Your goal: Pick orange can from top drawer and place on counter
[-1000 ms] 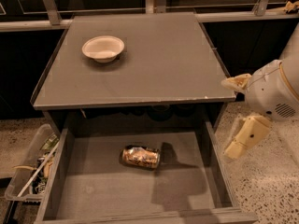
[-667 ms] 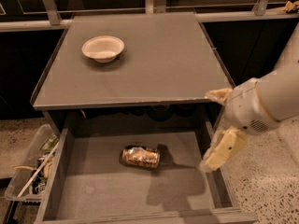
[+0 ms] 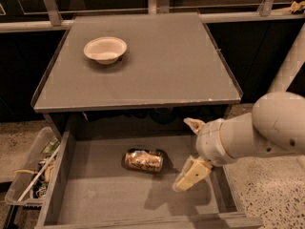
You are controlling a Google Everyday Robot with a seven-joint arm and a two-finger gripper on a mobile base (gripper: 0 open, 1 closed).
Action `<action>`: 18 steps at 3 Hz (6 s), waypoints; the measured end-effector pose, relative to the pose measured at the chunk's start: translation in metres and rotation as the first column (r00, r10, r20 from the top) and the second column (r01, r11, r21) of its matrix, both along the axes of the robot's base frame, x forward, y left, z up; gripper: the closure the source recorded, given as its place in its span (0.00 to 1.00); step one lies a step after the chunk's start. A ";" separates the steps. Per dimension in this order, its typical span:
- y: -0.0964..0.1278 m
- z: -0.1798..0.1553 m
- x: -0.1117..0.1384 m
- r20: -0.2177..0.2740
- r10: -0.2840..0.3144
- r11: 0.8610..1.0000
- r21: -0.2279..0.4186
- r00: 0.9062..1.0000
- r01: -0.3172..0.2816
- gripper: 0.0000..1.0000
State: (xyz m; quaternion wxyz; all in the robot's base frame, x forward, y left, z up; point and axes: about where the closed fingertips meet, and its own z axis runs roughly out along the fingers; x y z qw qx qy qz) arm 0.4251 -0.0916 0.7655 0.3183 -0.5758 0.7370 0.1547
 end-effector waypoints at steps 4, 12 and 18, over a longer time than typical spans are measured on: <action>0.064 -0.133 0.052 -0.013 0.027 0.999 0.037 1.000 -0.026 0.00; 0.044 -0.014 0.031 0.036 0.073 0.997 0.022 0.997 -0.073 1.00; 0.029 0.148 0.160 0.130 0.038 0.998 0.043 0.991 -0.044 1.00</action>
Offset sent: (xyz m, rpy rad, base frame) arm 0.0357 0.0630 -0.1175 0.0554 -0.0168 0.0343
